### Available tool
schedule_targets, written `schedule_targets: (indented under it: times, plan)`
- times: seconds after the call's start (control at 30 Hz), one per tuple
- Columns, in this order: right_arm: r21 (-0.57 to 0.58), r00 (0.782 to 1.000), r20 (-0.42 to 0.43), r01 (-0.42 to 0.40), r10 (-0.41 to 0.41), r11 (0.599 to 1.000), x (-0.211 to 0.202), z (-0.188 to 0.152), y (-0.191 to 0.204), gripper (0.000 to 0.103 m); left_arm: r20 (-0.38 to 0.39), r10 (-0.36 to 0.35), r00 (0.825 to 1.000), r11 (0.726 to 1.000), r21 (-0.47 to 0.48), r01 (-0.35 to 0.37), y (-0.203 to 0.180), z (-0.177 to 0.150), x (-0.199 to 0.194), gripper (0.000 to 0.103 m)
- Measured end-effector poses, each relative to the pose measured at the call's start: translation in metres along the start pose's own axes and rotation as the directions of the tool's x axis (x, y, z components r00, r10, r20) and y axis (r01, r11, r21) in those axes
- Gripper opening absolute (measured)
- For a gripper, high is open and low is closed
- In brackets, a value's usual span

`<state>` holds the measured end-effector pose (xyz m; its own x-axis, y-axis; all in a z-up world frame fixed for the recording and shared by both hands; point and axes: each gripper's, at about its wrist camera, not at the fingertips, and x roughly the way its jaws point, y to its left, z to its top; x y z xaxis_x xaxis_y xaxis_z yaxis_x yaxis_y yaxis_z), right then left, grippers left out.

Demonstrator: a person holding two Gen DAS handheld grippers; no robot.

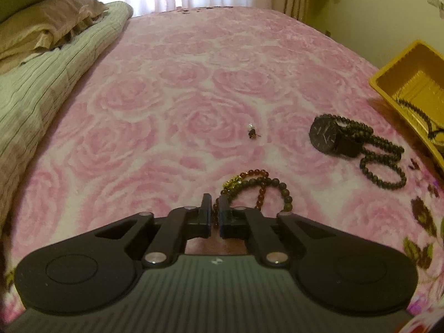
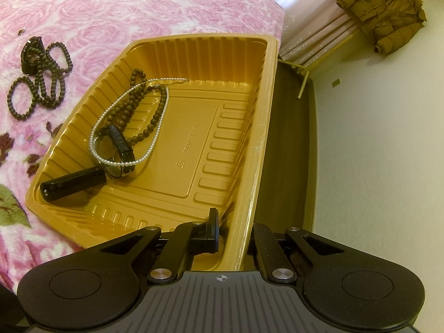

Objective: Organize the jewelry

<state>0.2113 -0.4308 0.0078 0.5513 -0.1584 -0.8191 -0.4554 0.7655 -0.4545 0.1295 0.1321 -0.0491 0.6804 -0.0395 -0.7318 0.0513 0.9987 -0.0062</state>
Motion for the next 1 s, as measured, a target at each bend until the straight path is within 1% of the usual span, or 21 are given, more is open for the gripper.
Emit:
schedule_targets:
  times: [0.2, 0.27, 0.33, 0.43, 0.5, 0.57, 0.73, 0.77, 0.8, 0.83, 1.0]
  plan:
    - [0.000, 1.000, 0.001, -0.001, 0.001, 1.000, 0.000, 0.000, 0.000, 0.005, -0.001, 0.001, 1.000, 1.000, -0.009, -0.001, 0.002, 0.001, 0.001, 0.000]
    - [0.002, 1.000, 0.000, -0.002, 0.002, 1.000, 0.000, 0.000, -0.001, 0.005, 0.011, -0.002, 1.000, 1.000, -0.012, 0.002, 0.003, 0.002, 0.000, 0.000]
    - [0.002, 1.000, 0.001, -0.002, 0.002, 1.000, 0.000, 0.000, -0.001, 0.005, 0.030, -0.023, 0.999, 1.000, -0.005, 0.023, 0.000, 0.003, -0.002, 0.000]
    - [0.001, 1.000, 0.001, -0.002, 0.002, 1.000, 0.000, -0.001, -0.001, 0.005, 0.026, -0.074, 0.997, 0.996, 0.044, 0.073, -0.011, 0.004, -0.001, 0.004]
    - [0.001, 1.000, 0.001, -0.003, 0.003, 1.000, 0.000, -0.001, -0.001, 0.005, 0.013, -0.091, 0.996, 0.993, 0.078, 0.090, -0.018, 0.004, 0.004, 0.008]
    - [0.001, 1.000, 0.001, -0.002, 0.002, 1.000, 0.000, -0.001, -0.001, 0.005, -0.002, -0.102, 0.995, 0.990, 0.102, 0.102, -0.023, 0.004, 0.011, 0.009]
    - [0.002, 1.000, 0.001, -0.003, 0.003, 1.000, 0.000, -0.001, -0.002, 0.005, -0.007, -0.092, 0.996, 0.983, 0.157, 0.092, -0.032, 0.004, 0.024, 0.010]
    - [0.002, 1.000, 0.001, -0.003, 0.003, 1.000, 0.000, -0.001, -0.002, 0.005, -0.013, -0.088, 0.996, 0.982, 0.166, 0.088, -0.034, 0.005, 0.024, 0.009]
    - [0.002, 1.000, 0.001, -0.003, 0.003, 1.000, 0.000, -0.002, -0.002, 0.005, -0.017, -0.087, 0.996, 0.981, 0.170, 0.089, -0.034, 0.007, 0.024, 0.004]
    - [0.002, 1.000, 0.001, -0.003, 0.003, 1.000, 0.000, -0.002, -0.002, 0.005, -0.016, -0.087, 0.996, 0.981, 0.176, 0.088, -0.034, 0.009, 0.022, 0.004]
    - [0.001, 1.000, 0.002, -0.004, 0.004, 1.000, 0.001, -0.002, -0.003, 0.005, 0.043, -0.076, 0.996, 0.977, 0.203, 0.065, -0.035, 0.024, 0.000, 0.004]
